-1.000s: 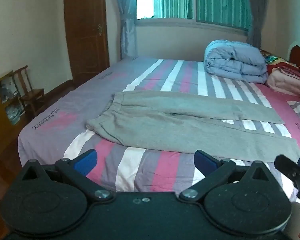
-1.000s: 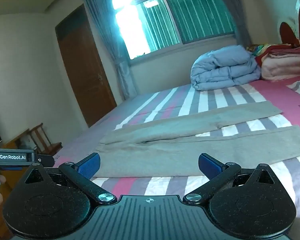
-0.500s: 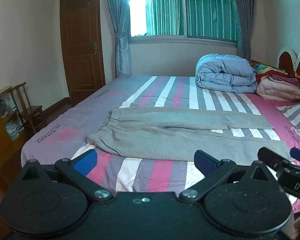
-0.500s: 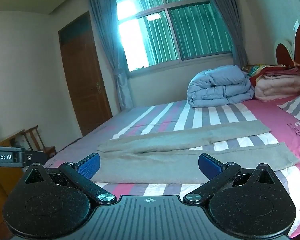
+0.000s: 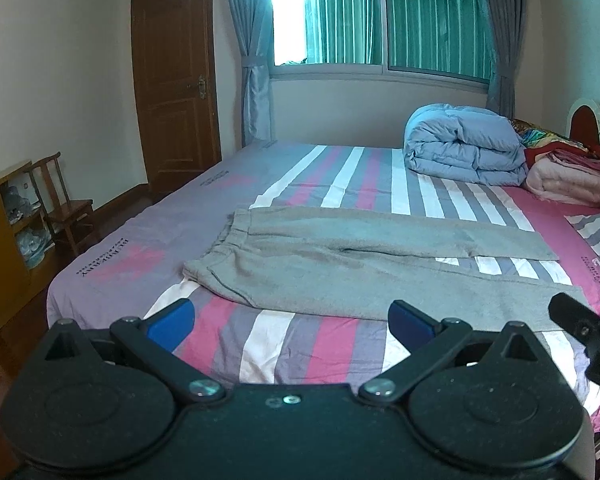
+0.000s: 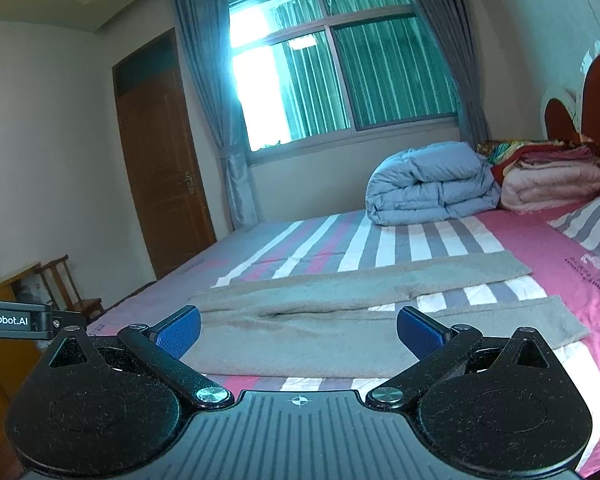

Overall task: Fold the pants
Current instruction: 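Move both grippers toward the grey sweatpants lying on the bed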

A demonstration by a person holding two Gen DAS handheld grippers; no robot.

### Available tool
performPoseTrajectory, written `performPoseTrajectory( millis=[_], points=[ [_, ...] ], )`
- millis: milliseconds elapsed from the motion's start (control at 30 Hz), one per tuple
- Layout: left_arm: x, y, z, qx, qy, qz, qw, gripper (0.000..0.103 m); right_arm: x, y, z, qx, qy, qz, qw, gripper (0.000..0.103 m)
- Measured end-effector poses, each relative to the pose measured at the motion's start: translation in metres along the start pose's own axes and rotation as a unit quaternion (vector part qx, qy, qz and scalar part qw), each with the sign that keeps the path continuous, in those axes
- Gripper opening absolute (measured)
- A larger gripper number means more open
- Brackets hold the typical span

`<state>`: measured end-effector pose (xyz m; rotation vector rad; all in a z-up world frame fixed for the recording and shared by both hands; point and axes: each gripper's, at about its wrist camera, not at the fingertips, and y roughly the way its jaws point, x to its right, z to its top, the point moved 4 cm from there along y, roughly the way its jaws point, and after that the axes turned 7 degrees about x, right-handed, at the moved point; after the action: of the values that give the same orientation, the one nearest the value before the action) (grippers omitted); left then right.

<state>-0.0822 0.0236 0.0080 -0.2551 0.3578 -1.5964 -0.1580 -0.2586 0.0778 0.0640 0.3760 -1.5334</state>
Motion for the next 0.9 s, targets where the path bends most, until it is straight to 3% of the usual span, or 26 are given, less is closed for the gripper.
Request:
performPoseTrajectory(
  millis=[900],
  points=[
    [0.012,0.014,-0.005,-0.025,0.004,-0.002,0.9997,0.097,0.008,-0.011,0.005,0.017,0.012,-0.006,1.0,0.103]
  ],
)
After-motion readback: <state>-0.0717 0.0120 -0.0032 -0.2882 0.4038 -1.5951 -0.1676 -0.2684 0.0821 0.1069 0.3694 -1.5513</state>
